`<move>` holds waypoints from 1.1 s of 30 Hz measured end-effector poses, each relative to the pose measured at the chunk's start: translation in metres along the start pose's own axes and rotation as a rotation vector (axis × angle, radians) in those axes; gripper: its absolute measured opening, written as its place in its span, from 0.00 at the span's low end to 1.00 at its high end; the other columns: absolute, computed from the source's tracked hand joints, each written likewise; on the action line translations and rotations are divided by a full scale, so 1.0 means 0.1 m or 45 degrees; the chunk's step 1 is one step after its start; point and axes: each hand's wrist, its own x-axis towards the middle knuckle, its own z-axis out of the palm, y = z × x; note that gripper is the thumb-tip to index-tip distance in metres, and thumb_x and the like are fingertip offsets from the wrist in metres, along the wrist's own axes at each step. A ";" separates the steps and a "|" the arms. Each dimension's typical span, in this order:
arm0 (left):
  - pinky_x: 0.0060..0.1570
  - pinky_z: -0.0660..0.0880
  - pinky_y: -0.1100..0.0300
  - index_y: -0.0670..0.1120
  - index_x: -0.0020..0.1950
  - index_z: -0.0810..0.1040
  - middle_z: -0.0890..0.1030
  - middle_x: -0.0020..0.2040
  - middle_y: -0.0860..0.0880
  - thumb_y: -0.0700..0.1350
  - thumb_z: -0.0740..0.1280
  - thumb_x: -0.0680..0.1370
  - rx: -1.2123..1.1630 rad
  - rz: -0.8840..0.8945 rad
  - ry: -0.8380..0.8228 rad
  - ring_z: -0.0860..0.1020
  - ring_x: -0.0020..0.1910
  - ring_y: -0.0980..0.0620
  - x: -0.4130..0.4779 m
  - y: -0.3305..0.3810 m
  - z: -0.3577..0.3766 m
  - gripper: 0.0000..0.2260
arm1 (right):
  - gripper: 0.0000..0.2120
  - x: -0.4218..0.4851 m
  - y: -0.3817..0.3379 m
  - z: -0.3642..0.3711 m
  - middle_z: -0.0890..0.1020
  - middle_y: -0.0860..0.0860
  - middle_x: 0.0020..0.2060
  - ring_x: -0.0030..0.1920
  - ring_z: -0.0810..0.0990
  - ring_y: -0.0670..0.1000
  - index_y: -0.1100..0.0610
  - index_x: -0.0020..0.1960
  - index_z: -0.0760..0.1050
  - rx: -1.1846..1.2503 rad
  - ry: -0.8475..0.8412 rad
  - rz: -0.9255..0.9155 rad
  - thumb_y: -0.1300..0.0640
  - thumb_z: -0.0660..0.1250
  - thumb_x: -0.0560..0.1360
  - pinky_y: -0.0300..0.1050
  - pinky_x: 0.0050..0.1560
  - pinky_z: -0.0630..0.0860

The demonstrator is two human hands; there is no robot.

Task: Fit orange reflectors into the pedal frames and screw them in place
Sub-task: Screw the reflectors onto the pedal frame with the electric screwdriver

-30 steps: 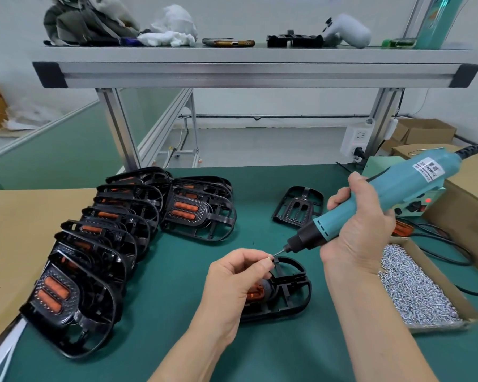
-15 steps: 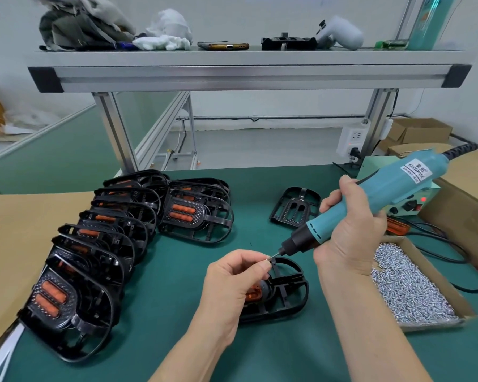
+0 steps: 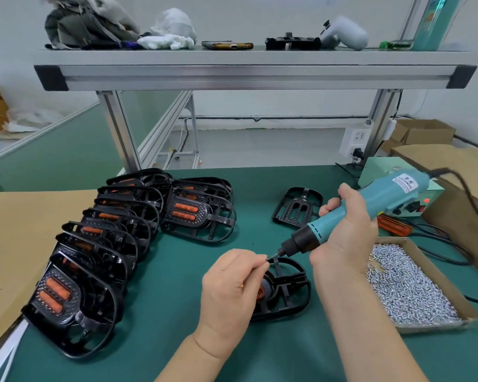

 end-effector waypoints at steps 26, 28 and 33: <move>0.75 0.51 0.62 0.54 0.80 0.58 0.59 0.75 0.61 0.78 0.64 0.60 0.351 -0.529 -0.805 0.55 0.75 0.60 -0.24 -0.55 -0.28 0.53 | 0.06 -0.16 0.40 0.06 0.74 0.48 0.26 0.25 0.72 0.49 0.56 0.40 0.75 -0.443 -0.621 -0.330 0.61 0.72 0.72 0.40 0.30 0.71; 0.76 0.53 0.60 0.54 0.80 0.59 0.59 0.75 0.61 0.79 0.64 0.60 0.342 -0.529 -0.810 0.55 0.75 0.59 -0.24 -0.57 -0.28 0.53 | 0.06 -0.17 0.43 0.04 0.74 0.48 0.26 0.25 0.72 0.48 0.58 0.40 0.75 -0.476 -0.631 -0.333 0.60 0.72 0.72 0.38 0.30 0.71; 0.77 0.54 0.58 0.54 0.80 0.59 0.60 0.76 0.61 0.79 0.63 0.60 0.344 -0.539 -0.820 0.55 0.75 0.58 -0.25 -0.58 -0.27 0.54 | 0.06 -0.17 0.46 0.01 0.74 0.47 0.25 0.25 0.71 0.47 0.59 0.40 0.74 -0.512 -0.661 -0.343 0.62 0.71 0.73 0.37 0.30 0.71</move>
